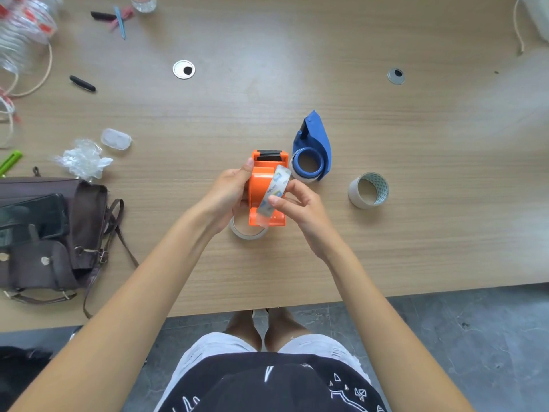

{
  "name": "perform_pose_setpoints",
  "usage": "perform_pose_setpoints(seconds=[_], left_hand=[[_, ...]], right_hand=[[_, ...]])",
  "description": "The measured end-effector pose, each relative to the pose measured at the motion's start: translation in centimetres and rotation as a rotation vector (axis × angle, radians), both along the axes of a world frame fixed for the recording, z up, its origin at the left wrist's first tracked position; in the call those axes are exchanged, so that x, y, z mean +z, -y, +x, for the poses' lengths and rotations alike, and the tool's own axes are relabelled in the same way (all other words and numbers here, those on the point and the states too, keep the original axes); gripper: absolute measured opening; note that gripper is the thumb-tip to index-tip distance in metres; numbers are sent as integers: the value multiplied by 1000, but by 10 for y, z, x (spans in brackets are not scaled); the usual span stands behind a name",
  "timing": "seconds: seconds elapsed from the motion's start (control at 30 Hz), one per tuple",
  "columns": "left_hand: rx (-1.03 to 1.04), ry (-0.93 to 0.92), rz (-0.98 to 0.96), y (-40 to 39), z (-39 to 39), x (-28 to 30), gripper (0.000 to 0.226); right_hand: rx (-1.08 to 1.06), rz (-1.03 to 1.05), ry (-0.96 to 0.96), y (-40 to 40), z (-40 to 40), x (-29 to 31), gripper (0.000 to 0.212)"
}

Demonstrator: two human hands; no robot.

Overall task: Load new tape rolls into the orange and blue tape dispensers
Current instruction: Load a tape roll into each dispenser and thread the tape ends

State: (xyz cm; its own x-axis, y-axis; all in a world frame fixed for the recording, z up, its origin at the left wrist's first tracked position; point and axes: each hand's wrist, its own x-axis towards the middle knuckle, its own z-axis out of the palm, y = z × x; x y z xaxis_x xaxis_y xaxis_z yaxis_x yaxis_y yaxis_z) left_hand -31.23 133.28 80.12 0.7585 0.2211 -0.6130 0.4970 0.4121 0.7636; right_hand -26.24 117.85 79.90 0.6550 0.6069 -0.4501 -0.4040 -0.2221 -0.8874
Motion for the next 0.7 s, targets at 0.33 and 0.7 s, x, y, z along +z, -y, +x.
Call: perform_pose_setpoints(seconds=[0.33, 0.7], left_hand=[[-87, 51, -2, 3, 5, 2, 28], [-104, 57, -5, 6, 6, 10, 34]], right_hand=[[-16, -94, 175, -12, -5, -10, 54], [-281, -109, -982, -6, -24, -2, 56]])
